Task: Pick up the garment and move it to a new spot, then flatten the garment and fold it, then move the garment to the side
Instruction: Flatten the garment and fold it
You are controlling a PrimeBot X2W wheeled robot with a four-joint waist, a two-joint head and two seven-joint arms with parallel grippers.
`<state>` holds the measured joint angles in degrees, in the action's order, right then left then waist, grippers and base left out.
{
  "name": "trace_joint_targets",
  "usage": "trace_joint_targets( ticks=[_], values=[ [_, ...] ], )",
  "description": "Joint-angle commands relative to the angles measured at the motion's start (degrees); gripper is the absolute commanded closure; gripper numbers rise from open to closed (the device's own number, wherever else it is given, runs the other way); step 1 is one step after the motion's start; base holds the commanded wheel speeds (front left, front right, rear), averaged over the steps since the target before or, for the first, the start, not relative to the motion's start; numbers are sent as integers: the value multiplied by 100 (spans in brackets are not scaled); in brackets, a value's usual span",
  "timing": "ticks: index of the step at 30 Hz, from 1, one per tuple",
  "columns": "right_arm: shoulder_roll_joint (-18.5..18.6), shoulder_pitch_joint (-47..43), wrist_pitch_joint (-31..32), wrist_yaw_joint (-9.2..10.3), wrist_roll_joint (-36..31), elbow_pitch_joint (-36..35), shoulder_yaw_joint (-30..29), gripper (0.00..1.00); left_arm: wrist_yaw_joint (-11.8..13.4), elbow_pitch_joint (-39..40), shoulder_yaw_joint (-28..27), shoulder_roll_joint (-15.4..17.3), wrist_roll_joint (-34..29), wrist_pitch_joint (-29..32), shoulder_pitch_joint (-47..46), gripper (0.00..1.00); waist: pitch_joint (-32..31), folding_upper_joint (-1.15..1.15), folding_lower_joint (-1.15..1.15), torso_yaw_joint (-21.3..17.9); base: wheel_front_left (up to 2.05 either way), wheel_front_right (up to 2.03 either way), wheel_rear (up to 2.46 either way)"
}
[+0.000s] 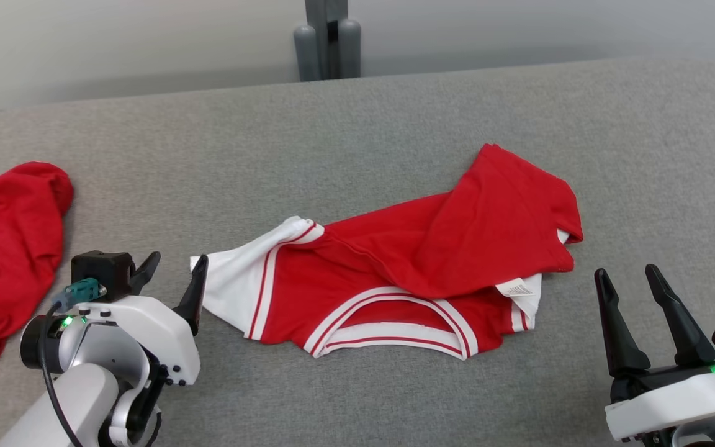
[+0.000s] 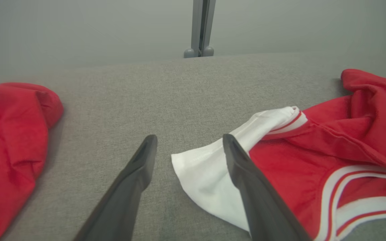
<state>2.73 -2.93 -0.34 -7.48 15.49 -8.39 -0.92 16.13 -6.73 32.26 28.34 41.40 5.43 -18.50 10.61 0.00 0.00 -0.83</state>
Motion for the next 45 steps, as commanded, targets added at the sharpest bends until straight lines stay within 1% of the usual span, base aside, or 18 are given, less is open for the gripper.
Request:
trace_joint_targets(
  ticks=[1,3,4,10,15,16,17,18,22,25,29,35,39,40,41,42,43,45],
  values=[
    [28,83,-78,-3,36,55,12,0,-240,-445,23,-25,164,146,-246,0,195,0,0,-156,0,0,0],
    [27,150,-115,-3,58,80,38,0,-470,-851,18,-88,316,223,-396,0,291,0,0,-209,0,0,0],
    [27,150,-115,-3,58,80,38,0,-470,-851,18,-88,316,223,-396,0,291,0,0,-209,0,0,0],
    [29,277,-197,-3,39,157,65,0,-1066,-1988,54,-158,525,332,-841,0,501,0,0,-329,0,0,0],
    [28,345,-235,-3,46,227,18,0,-1440,-2581,191,-304,587,425,-1041,0,574,0,0,-362,0,0,0],
    [29,351,-225,-3,51,248,-11,0,-1495,-2659,217,-325,583,425,-1069,22,582,0,0,-359,0,0,0],
    [28,356,-228,-3,92,271,-41,0,-1541,-2713,237,-343,569,394,-1095,71,587,0,0,-353,0,0,0],
    [29,366,-227,-3,96,305,-96,0,-1590,-2767,279,-355,535,387,-1119,100,590,0,0,-345,0,0,0],
    [28,431,-211,-3,122,479,-197,0,-1695,-2919,353,-379,461,292,-1214,100,593,0,0,-311,0,0,0],
    [30,579,-140,-3,-51,619,-221,0,-1694,-2955,396,-410,348,143,-1329,100,596,0,0,-279,0,0,0],
    [27,811,116,-3,-215,893,-202,0,-1674,-2876,420,-476,256,-32,-1484,100,651,0,0,-156,0,0,0],
    [52,1138,403,-3,-288,1313,-11,0,-1659,-2756,454,-551,182,-178,-1633,100,770,0,0,46,0,0,0],
    [46,1276,395,-3,-261,1636,47,0,-1640,-2685,453,-582,162,-318,-1630,100,804,0,0,117,0,0,0],
    [43,1301,392,-3,-210,1689,70,38,-1632,-2663,440,-584,164,-348,-1623,100,810,0,0,129,0,0,0],
    [43,1329,383,-3,-156,1751,86,60,-1624,-2644,440,-571,158,-371,-1615,100,818,0,0,135,0,0,0],
    [44,1340,355,-3,-131,1791,102,88,-1601,-2604,415,-554,146,-446,-1611,100,823,0,0,137,0,0,0],
    [42,1340,336,-3,-80,1823,117,100,-1581,-2570,388,-540,146,-502,-1608,100,827,0,0,139,0,0,0],
    [40,1386,228,-3,-8,1813,119,100,-1492,-2461,305,-521,129,-698,-1601,100,844,0,0,137,0,0,0]
  ],
)
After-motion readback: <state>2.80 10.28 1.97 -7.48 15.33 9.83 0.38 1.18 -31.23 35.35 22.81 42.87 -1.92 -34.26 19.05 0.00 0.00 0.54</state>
